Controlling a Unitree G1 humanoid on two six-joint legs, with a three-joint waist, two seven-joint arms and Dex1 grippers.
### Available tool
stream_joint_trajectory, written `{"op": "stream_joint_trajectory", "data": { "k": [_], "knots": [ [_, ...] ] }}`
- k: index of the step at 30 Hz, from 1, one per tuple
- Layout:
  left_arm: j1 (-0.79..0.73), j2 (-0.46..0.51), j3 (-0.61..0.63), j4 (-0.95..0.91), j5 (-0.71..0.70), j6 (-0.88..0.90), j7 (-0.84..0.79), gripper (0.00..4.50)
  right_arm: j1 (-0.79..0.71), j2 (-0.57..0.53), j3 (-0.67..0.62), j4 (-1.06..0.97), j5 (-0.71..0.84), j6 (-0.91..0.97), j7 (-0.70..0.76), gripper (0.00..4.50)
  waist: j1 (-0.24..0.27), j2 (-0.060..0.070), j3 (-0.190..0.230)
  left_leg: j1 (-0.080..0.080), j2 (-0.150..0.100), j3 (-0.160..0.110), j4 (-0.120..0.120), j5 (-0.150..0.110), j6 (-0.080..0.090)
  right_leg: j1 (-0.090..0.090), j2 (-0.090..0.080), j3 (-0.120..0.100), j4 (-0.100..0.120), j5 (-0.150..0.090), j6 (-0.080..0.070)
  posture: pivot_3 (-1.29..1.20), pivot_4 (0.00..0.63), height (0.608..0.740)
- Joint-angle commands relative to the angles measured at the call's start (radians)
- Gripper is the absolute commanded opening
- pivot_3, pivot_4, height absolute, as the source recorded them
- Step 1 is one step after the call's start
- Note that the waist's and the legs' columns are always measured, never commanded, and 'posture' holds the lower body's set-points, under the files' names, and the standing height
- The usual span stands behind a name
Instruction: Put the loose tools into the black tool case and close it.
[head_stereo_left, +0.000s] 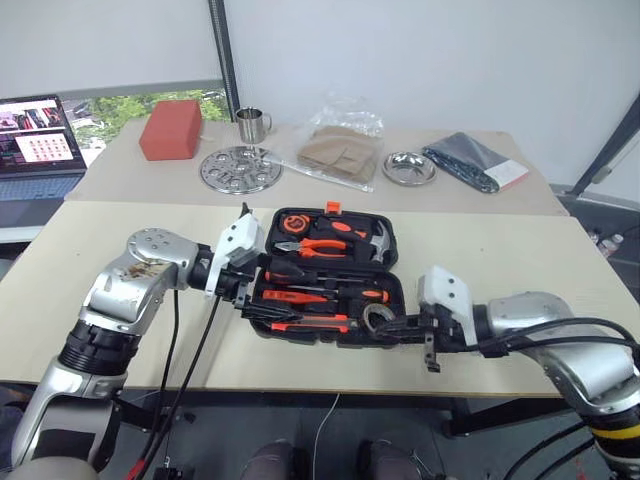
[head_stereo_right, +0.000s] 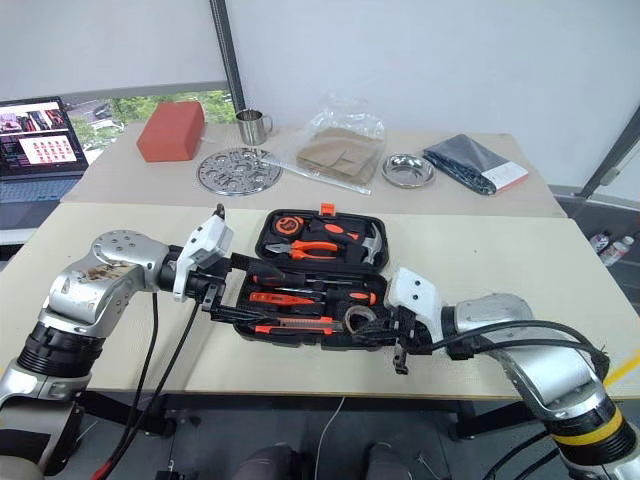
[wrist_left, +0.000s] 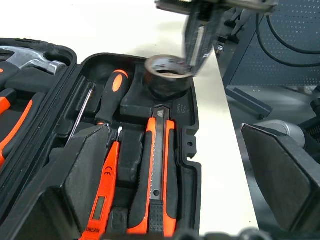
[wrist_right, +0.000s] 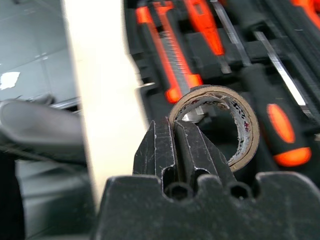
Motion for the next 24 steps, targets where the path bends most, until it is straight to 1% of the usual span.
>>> {"op": "stream_joint_trajectory", "data": {
  "k": [1, 7, 13, 16, 17, 18, 20, 24],
  "knots": [
    [-0.015, 0.004, 0.001, -0.022, -0.005, -0.016, -0.006, 4.50, 0.017, -0.035, 0.002, -0.033, -0.028, -0.019, 0.007, 0.01, 0.001, 0.000, 0.000, 0.000, 0.000, 0.000, 0.000, 0.000, 0.000, 0.000, 0.000, 0.000, 0.000, 0.000, 0.000, 0.00, 0.150, 0.734],
    [-0.015, 0.006, 0.000, -0.011, -0.003, -0.026, -0.008, 4.50, -0.005, -0.010, 0.053, 0.033, -0.140, -0.050, -0.061, 0.01, 0.000, 0.000, 0.000, 0.001, 0.001, 0.000, 0.000, 0.000, 0.000, 0.000, 0.000, 0.000, 0.000, 0.000, 0.000, 0.00, 0.150, 0.734],
    [-0.013, 0.007, 0.000, -0.011, -0.003, -0.030, -0.006, 4.50, -0.011, 0.002, 0.047, 0.034, -0.132, -0.042, -0.051, 0.01, 0.000, 0.000, 0.000, 0.001, 0.001, 0.000, 0.000, 0.000, -0.001, 0.001, -0.001, 0.000, 0.000, -0.001, 0.001, 0.00, 0.150, 0.734],
    [-0.009, 0.007, 0.001, -0.012, -0.004, -0.030, -0.003, 4.50, -0.022, 0.024, 0.038, 0.043, -0.138, -0.038, -0.078, 0.01, 0.000, 0.000, 0.000, 0.001, 0.001, 0.000, 0.000, 0.000, -0.001, 0.001, -0.001, 0.000, 0.000, 0.000, 0.001, 0.00, 0.150, 0.734],
    [-0.007, 0.008, 0.001, -0.014, -0.004, -0.029, -0.002, 4.50, -0.024, 0.020, 0.035, 0.038, -0.132, -0.031, -0.073, 0.73, 0.000, 0.000, 0.000, 0.001, 0.001, 0.000, 0.000, 0.000, -0.001, 0.000, -0.001, 0.000, 0.001, 0.000, 0.001, 0.00, 0.150, 0.734],
    [-0.006, 0.008, 0.002, -0.014, -0.004, -0.029, -0.001, 4.50, -0.023, 0.015, 0.029, 0.031, -0.120, -0.021, -0.065, 0.93, 0.000, 0.000, 0.000, 0.001, 0.001, 0.000, 0.000, 0.000, -0.001, 0.000, -0.001, 0.000, 0.001, 0.000, 0.001, 0.00, 0.150, 0.734],
    [-0.004, 0.009, 0.003, -0.015, -0.005, -0.029, 0.000, 4.50, -0.021, 0.005, 0.018, 0.016, -0.101, -0.002, -0.052, 1.57, 0.000, 0.000, 0.000, 0.000, 0.001, 0.000, 0.000, 0.000, -0.001, -0.001, -0.001, 0.000, 0.001, 0.000, 0.000, 0.00, 0.150, 0.734],
    [0.008, 0.017, 0.021, -0.011, -0.004, -0.024, 0.020, 4.50, -0.040, 0.015, -0.071, -0.005, -0.017, 0.054, -0.057, 3.01, 0.001, 0.000, 0.000, 0.000, 0.000, 0.000, 0.000, 0.000, -0.001, 0.000, 0.000, 0.000, 0.000, 0.001, -0.001, 0.00, 0.150, 0.734]
  ]
}}
